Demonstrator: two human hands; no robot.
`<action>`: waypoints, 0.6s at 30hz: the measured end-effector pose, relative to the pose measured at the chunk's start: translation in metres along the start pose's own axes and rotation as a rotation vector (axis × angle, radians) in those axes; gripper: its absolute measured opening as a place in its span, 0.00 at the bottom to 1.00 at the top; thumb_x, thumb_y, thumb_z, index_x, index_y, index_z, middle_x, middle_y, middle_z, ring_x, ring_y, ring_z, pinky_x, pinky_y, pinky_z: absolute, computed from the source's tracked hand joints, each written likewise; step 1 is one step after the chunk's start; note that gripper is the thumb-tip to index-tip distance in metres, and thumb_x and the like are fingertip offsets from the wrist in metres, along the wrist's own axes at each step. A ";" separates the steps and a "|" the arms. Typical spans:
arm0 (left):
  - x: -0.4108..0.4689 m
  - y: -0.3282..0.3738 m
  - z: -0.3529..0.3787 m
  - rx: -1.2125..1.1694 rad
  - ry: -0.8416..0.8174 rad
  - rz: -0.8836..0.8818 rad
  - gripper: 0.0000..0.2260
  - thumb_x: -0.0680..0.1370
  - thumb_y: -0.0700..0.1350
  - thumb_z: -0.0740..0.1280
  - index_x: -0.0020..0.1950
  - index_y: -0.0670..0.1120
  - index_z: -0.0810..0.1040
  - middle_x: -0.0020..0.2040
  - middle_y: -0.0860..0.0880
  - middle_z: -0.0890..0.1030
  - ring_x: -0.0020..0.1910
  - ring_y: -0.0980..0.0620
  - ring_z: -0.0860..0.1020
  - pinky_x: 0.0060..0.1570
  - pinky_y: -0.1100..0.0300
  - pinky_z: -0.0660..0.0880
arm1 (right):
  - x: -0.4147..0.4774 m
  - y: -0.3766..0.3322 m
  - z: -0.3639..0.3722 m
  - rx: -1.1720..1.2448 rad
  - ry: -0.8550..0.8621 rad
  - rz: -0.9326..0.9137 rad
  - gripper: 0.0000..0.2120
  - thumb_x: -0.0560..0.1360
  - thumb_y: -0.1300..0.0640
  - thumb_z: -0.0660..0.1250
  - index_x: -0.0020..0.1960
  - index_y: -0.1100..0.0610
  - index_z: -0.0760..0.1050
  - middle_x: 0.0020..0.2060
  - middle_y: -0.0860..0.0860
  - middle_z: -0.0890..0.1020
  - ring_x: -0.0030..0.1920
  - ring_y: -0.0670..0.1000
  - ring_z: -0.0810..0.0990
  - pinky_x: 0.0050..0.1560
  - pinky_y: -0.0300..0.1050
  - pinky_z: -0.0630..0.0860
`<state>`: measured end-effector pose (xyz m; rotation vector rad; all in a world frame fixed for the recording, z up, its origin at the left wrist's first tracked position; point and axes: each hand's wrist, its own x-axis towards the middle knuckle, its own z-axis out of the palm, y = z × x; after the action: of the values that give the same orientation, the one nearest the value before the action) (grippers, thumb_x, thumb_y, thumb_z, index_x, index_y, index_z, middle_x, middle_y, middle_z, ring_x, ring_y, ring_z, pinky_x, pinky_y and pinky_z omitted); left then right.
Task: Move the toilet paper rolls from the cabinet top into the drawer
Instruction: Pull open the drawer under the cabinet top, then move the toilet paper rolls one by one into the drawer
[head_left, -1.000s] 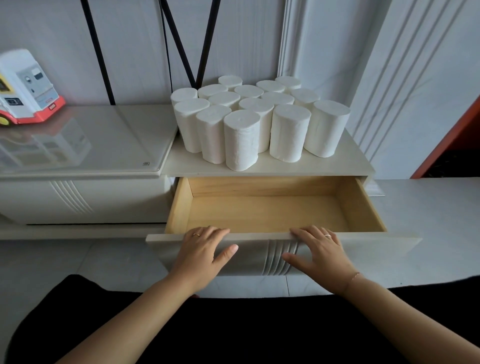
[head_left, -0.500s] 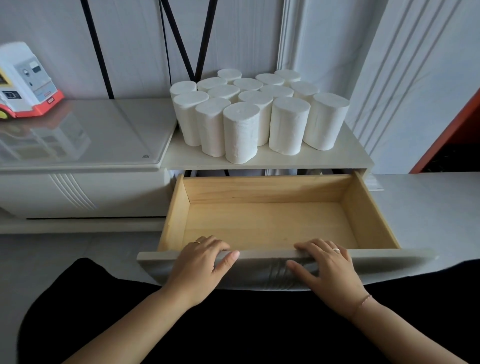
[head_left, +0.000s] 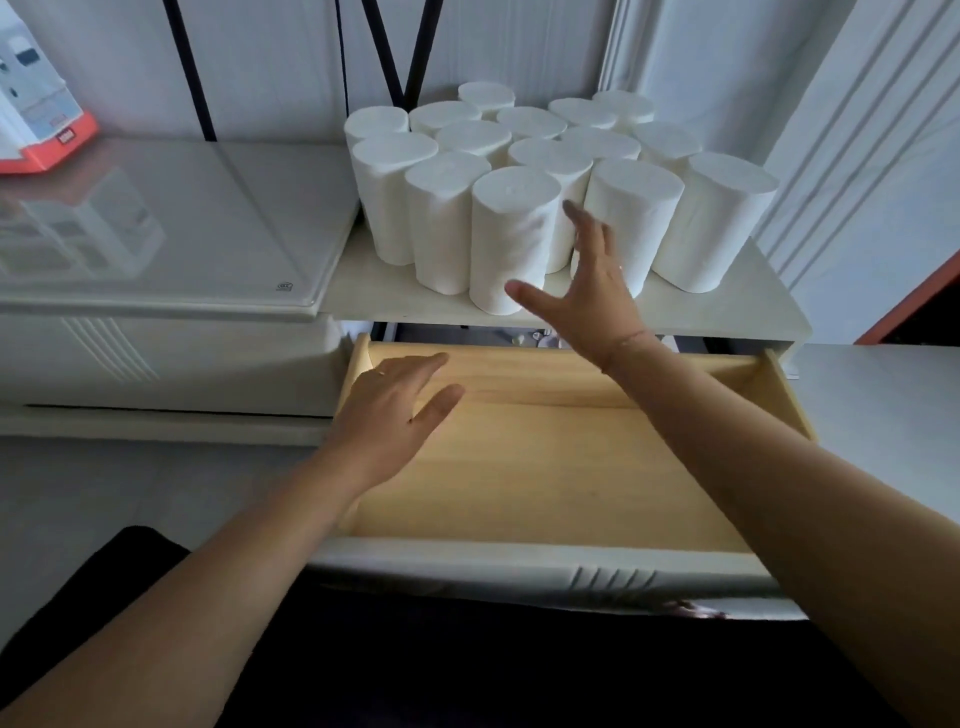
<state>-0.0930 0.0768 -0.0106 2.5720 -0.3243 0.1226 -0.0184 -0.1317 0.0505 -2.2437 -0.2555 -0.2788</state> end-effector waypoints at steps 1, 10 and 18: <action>0.002 -0.007 0.002 -0.019 0.016 -0.030 0.30 0.76 0.63 0.50 0.72 0.48 0.66 0.70 0.49 0.70 0.69 0.51 0.66 0.66 0.57 0.59 | 0.016 -0.001 0.007 0.022 0.024 -0.003 0.46 0.69 0.48 0.75 0.77 0.56 0.52 0.72 0.55 0.60 0.73 0.53 0.61 0.74 0.46 0.59; 0.016 -0.064 0.006 -0.012 0.098 -0.098 0.30 0.77 0.62 0.51 0.75 0.47 0.60 0.76 0.50 0.60 0.76 0.54 0.51 0.71 0.59 0.48 | 0.079 0.015 0.048 0.110 0.171 0.035 0.47 0.64 0.49 0.78 0.75 0.56 0.56 0.69 0.56 0.61 0.68 0.53 0.67 0.70 0.39 0.62; 0.017 -0.089 0.028 -0.069 -0.047 -0.234 0.35 0.75 0.66 0.46 0.78 0.50 0.45 0.77 0.56 0.44 0.74 0.61 0.40 0.72 0.60 0.41 | 0.037 0.001 0.051 0.176 0.248 -0.025 0.44 0.65 0.50 0.76 0.73 0.61 0.58 0.66 0.54 0.65 0.64 0.45 0.64 0.67 0.29 0.61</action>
<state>-0.0532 0.1320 -0.0764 2.5255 -0.0422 -0.0340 0.0234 -0.0897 0.0289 -2.0099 -0.1690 -0.5227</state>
